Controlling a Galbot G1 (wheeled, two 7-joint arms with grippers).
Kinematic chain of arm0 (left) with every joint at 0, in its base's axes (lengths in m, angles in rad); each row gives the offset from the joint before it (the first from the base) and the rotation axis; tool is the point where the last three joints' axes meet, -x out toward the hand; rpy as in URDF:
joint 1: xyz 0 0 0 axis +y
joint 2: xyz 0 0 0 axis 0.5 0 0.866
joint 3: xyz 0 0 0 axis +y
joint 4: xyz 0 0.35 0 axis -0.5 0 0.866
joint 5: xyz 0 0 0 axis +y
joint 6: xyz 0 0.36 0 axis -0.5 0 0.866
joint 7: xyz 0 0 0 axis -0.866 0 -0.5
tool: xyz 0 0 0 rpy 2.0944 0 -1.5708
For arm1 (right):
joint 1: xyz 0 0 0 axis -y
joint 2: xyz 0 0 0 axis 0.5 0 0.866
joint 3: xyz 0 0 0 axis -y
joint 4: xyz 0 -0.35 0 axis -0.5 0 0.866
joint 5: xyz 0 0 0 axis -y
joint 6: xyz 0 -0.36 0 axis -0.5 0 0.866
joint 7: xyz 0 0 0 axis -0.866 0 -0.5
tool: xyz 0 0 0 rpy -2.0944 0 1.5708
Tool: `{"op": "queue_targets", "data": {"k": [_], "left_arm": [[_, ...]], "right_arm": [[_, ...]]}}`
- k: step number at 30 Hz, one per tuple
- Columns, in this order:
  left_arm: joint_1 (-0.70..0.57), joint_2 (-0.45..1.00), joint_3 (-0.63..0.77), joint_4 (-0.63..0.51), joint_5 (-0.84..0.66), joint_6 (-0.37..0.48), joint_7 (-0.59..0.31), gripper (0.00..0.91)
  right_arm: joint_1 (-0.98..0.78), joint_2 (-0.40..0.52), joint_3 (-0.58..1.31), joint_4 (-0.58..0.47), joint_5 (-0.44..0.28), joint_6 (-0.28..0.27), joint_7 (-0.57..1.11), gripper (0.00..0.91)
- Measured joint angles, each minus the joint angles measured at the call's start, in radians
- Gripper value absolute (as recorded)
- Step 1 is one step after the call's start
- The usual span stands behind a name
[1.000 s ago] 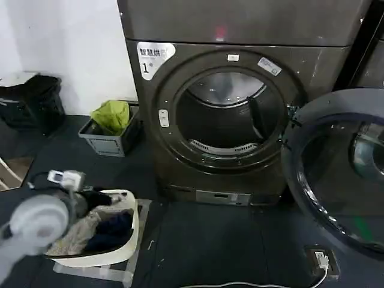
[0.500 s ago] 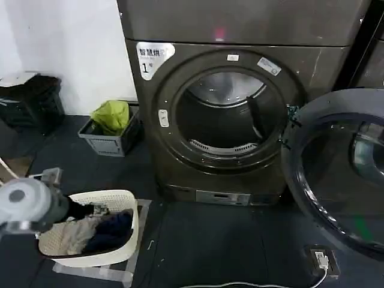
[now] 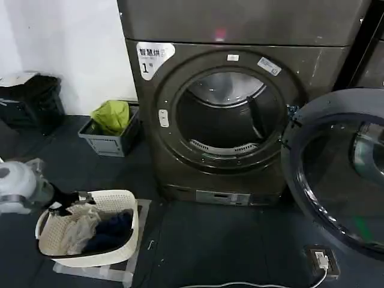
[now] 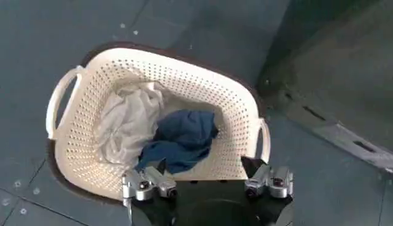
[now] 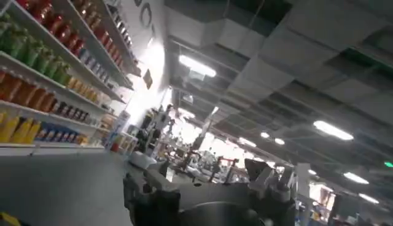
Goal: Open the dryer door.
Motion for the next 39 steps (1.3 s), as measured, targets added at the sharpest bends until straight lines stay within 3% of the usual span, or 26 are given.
{"op": "queue_targets", "data": {"k": [39], "left_arm": [[-0.017,-0.006,0.015,0.058,-0.014,0.001,-0.015,0.907]], "right_arm": [[0.008,0.0,-0.008,-0.011,0.007,0.033,0.003,0.907]]}}
